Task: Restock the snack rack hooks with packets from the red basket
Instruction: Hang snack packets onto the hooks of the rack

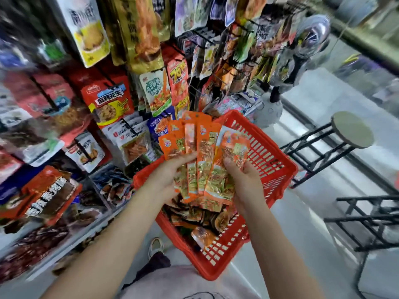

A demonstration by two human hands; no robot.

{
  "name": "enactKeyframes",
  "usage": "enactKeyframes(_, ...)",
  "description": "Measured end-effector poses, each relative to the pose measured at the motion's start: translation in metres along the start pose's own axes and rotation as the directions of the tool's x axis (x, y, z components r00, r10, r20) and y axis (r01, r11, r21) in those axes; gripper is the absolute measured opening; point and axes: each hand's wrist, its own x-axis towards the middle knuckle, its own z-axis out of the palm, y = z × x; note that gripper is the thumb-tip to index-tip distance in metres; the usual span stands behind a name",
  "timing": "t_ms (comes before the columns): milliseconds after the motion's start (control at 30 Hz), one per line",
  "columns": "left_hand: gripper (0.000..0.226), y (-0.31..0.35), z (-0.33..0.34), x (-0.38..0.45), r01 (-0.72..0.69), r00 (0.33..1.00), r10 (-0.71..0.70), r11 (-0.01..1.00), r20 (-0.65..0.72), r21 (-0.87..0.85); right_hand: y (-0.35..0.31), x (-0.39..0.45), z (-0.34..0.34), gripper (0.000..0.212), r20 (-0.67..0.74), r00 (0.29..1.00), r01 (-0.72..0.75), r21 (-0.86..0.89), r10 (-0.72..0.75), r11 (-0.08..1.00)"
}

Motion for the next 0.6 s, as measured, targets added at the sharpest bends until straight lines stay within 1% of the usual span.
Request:
enactKeyframes(67,0.039,0.004,0.017,-0.01,-0.015,0.997,0.019,0.999,0.071,-0.05,-0.013,-0.003,0.0,0.032,0.006,0.997,0.076,-0.044,-0.076,0.996)
enactKeyframes(100,0.045,0.005,0.028,-0.017,-0.035,0.994,0.04,0.998,0.104,-0.049,-0.021,-0.005,-0.001,0.032,0.031,0.993,0.116,-0.067,-0.114,0.991)
enactKeyframes(133,0.045,0.006,0.039,-0.026,-0.052,0.992,0.055,0.998,0.111,-0.031,-0.029,-0.006,-0.001,0.03,0.073,0.985,0.165,-0.11,-0.158,0.98)
enactKeyframes(167,0.04,0.008,0.05,-0.034,-0.075,0.99,0.077,0.997,0.115,-0.017,-0.039,-0.009,0.001,0.025,0.125,0.97,0.23,-0.165,-0.211,0.959)
enactKeyframes(200,0.032,0.01,0.06,-0.041,-0.114,0.988,0.113,0.993,0.106,0.0,-0.05,-0.013,0.005,0.016,0.184,0.943,0.315,-0.224,-0.277,0.922)
enactKeyframes(233,0.024,0.013,0.07,-0.05,-0.154,0.984,0.152,0.988,0.09,0.016,-0.061,-0.016,0.008,0.006,0.234,0.905,0.413,-0.273,-0.356,0.869)
enactKeyframes(267,0.02,0.017,0.076,-0.058,-0.201,0.977,0.198,0.979,0.078,0.025,-0.071,-0.018,0.011,0.008,0.277,0.857,0.508,-0.308,-0.434,0.804)
enactKeyframes(333,0.016,0.029,0.088,-0.076,-0.284,0.958,0.279,0.957,0.073,0.067,-0.089,-0.018,0.015,0.02,0.334,0.766,0.641,-0.332,-0.549,0.692)
enactKeyframes(367,0.015,0.036,0.091,-0.087,-0.317,0.948,0.313,0.942,0.051,0.112,-0.096,-0.016,0.018,0.031,0.357,0.742,0.668,-0.314,-0.568,0.675)
enactKeyframes(433,0.023,0.05,0.095,-0.106,-0.386,0.921,0.388,0.906,0.022,0.176,-0.108,-0.015,0.028,0.057,0.412,0.714,0.683,-0.232,-0.566,0.692)
enactKeyframes(467,0.028,0.056,0.095,-0.115,-0.416,0.906,0.423,0.888,0.01,0.197,-0.115,-0.018,0.035,0.072,0.423,0.707,0.685,-0.208,-0.567,0.698)
enactKeyframes(500,0.03,0.063,0.096,-0.125,-0.441,0.892,0.451,0.873,-0.005,0.208,-0.124,-0.022,0.043,0.082,0.423,0.703,0.686,-0.191,-0.572,0.702)
enactKeyframes(533,0.03,0.071,0.096,-0.135,-0.463,0.877,0.48,0.858,-0.026,0.223,-0.132,-0.026,0.051,0.083,0.423,0.694,0.689,-0.16,-0.582,0.706)
enactKeyframes(600,0.036,0.088,0.095,-0.157,-0.511,0.839,0.54,0.824,-0.066,0.245,-0.149,-0.036,0.07,0.068,0.425,0.668,0.704,-0.096,-0.611,0.703)
